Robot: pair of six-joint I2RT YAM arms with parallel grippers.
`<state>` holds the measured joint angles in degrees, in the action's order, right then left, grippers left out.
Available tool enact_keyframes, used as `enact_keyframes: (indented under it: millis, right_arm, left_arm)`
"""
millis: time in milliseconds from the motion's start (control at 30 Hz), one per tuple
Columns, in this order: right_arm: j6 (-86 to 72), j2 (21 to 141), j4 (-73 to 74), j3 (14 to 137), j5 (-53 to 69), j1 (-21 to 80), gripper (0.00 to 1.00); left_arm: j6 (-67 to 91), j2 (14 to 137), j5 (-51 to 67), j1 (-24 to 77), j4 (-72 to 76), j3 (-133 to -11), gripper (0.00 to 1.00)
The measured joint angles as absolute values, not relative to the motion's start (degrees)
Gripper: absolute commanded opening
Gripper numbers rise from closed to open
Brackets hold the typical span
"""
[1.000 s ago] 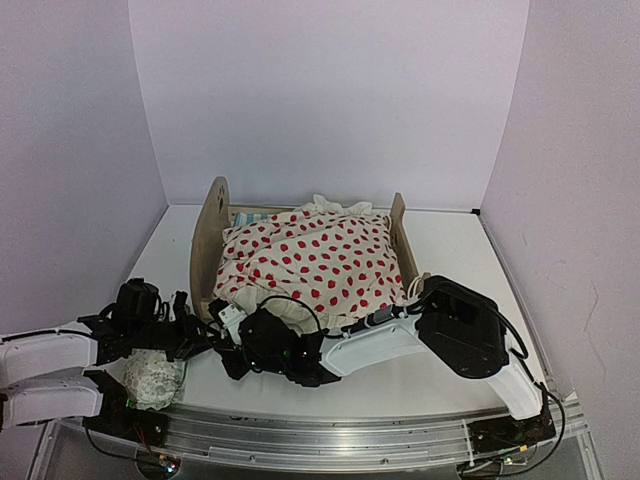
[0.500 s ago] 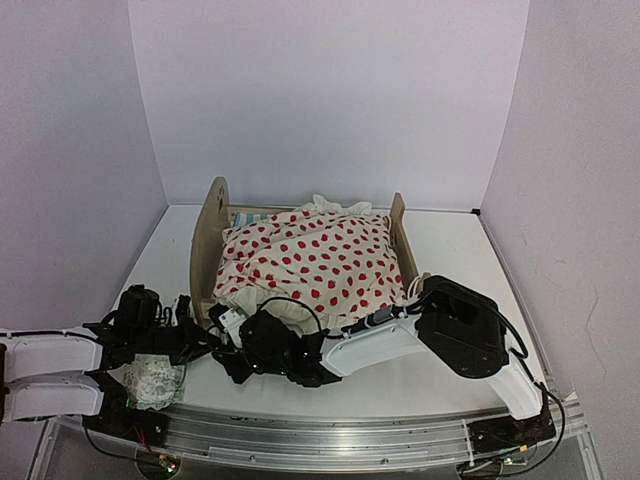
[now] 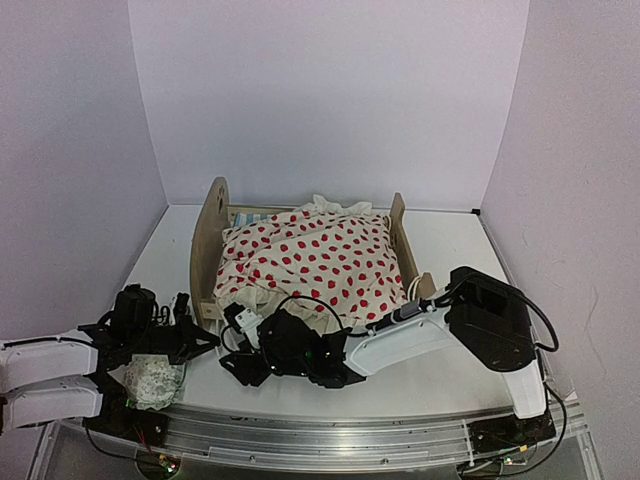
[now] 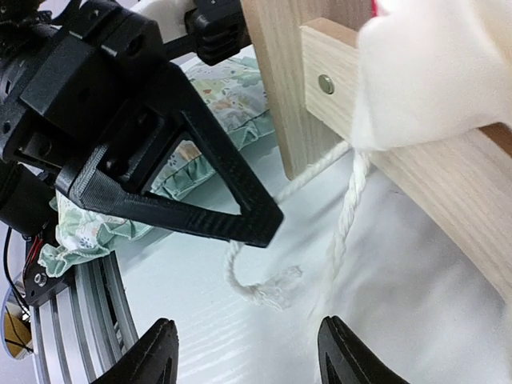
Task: Set up the pet bed
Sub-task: Cross the left ropes of the mattress closest to the robot.
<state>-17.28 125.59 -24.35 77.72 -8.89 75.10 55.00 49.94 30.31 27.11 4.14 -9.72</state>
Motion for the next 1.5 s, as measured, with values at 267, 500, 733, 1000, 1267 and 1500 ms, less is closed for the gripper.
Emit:
enact_keyframes:
  millis: [267, 500, 733, 1000, 1267, 1500]
  right_arm:
    - [-16.45, 124.99, -24.34, 77.56, -9.05, 74.54, 0.61]
    - [-15.68, 125.01, -25.03, 77.83, -8.94, 73.29, 0.60]
    - [-15.50, 125.01, -26.31, 75.89, -8.67, 72.06, 0.56]
    - [-16.09, 125.01, -27.54, 75.83, -6.17, 71.83, 0.56]
    - [-16.21, 124.87, -28.86, 73.31, -5.40, 71.83, 0.55]
    - [-16.92, 123.56, -29.08, 70.52, -4.08, 71.83, 0.50]
  left_arm:
    - [55.51, 47.21, 30.30, 27.11, 1.37, -9.74, 0.00]
    - [55.70, 46.47, 30.65, 27.11, -1.64, -10.49, 0.01]
    - [56.85, 50.61, 31.37, 27.11, -1.42, -11.64, 0.06]
    - [57.28, 56.72, 33.03, 27.11, 0.41, -14.24, 0.21]
    - [57.63, 61.51, 33.92, 27.11, 2.22, -15.00, 0.28]
    - [56.61, 64.12, 32.94, 27.20, -0.65, -18.94, 0.29]
